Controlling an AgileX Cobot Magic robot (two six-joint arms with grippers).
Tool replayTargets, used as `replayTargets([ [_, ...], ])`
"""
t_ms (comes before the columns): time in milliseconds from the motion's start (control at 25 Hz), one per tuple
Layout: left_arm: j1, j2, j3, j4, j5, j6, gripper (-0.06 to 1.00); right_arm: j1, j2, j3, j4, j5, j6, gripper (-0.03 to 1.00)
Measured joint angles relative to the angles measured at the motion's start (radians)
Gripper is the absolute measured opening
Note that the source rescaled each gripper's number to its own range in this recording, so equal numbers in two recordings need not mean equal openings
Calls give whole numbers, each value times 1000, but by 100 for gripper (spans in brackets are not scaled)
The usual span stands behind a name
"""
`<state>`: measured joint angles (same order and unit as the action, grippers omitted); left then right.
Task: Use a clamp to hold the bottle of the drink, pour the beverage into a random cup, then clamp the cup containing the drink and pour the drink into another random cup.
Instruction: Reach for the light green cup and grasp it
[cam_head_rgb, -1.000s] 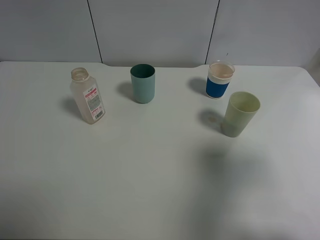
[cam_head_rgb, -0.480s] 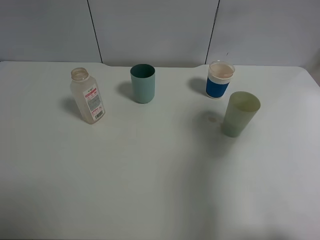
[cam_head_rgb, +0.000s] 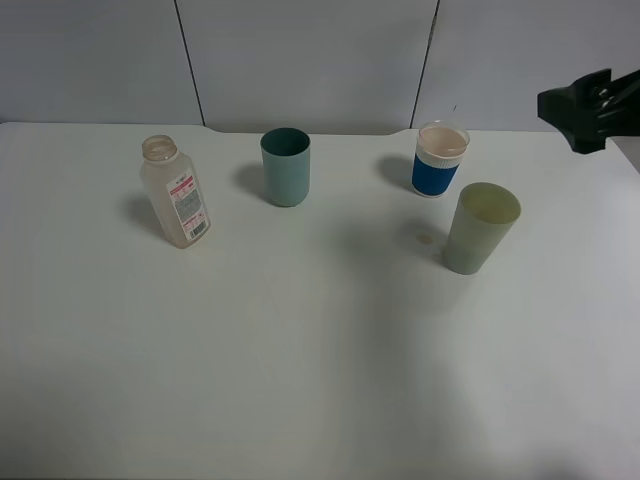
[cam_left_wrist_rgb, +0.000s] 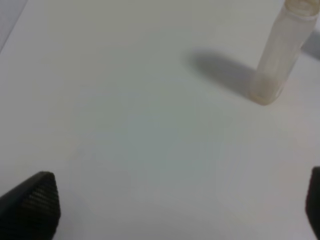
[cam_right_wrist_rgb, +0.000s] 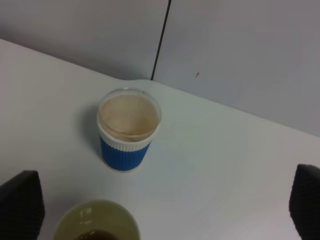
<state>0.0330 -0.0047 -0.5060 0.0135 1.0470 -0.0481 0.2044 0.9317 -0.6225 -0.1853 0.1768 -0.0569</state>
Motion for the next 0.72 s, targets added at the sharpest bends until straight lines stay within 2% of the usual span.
replayTargets([
  [120,0,0,0,0,0,0,100,0,3,58,10,-70,15,95],
  [240,0,0,0,0,0,0,100,0,14,106,69,-110,-4,95],
  [520,0,0,0,0,0,0,100,-13,95,182,337,-177,-209,95],
  [720,0,0,0,0,0,0,100,-21,177,232,424,-206,-241,95],
])
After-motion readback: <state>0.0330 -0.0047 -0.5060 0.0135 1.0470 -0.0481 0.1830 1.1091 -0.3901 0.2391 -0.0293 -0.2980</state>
